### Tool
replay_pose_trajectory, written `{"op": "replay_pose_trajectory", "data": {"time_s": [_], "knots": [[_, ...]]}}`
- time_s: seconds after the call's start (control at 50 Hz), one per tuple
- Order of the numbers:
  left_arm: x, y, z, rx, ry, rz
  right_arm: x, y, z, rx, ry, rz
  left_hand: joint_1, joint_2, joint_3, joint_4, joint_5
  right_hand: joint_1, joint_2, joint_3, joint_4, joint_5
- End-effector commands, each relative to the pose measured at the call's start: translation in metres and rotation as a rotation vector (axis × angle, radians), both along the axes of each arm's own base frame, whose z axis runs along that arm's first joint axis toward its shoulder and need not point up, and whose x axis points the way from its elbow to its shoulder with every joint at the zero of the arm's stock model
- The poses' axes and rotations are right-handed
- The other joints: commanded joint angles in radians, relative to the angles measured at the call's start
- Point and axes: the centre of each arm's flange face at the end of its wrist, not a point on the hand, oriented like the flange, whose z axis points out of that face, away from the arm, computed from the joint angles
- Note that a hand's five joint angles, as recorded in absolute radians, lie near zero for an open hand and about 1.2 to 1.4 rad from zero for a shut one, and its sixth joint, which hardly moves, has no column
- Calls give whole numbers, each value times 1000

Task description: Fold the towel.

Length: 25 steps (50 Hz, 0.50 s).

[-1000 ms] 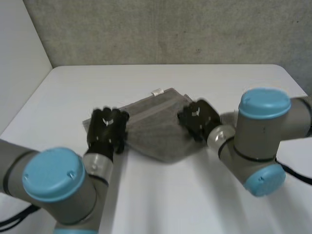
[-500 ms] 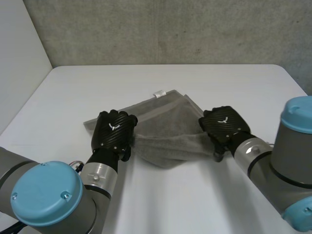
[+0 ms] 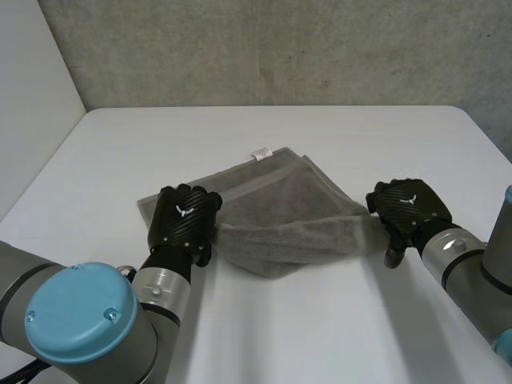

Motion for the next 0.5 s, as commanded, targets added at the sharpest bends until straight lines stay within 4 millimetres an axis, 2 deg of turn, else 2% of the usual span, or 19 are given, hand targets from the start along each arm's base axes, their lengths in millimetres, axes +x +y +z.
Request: {"op": "replay_pose_trajectory", "data": {"time_s": [0.02, 0.1, 0.12, 0.14, 0.16, 0.18, 0.22, 0.24, 0.28, 0.4, 0.5], "knots": [[3, -2, -1, 4, -3, 10, 6, -11, -7, -21, -37, 18, -8, -112, -148, -119, -267, -16, -55, -39, -28, 4], [3, -3, -2, 5, -4, 12, 9, -15, -14, -10, -35, 24, -8, -112, -148, -119, -267, 27, -11, 5, 15, 48], [3, -4, -1, 4, -3, 15, 10, -18, -19, 1, -34, 26, -8, -112, -148, -119, -267, 176, 138, 153, 164, 197], [4, -5, -2, 6, -5, 20, 10, -18, -19, 1, -34, 26, -8, -112, -148, -119, -267, 177, 139, 155, 165, 198], [4, -5, -2, 6, -5, 20, 11, -19, -23, 15, -34, 26, -8, -112, -148, -119, -267, 381, 343, 358, 369, 402], [5, -6, -2, 5, -4, 23, 11, -19, -23, 15, -34, 26, -8, -112, -148, -119, -267, 383, 345, 360, 371, 404], [6, -7, -2, 5, -4, 27, 14, -21, -30, 33, -27, 34, -8, -112, -148, -119, -267, 684, 645, 661, 672, 704], [6, -8, -2, 6, -5, 30, 14, -21, -30, 33, -27, 34, -8, -112, -148, -119, -267, 685, 647, 663, 673, 706], [7, -9, -3, 7, -6, 33, 14, -22, -32, 37, -25, 35, -8, -112, -148, -119, -267, 1094, 1056, 1071, 1082, 1115], [8, -13, -4, 8, -7, 43, 10, -28, -31, 25, -36, 14, -8, -112, -148, -119, -267, 1098, 1060, 1076, 1086, 1119], [9, -19, -7, -6, 5, 56, -7, -40, -24, 5, -78, -54, -8, -112, -148, -119, -267, 1098, 1060, 1076, 1086, 1119]]}}
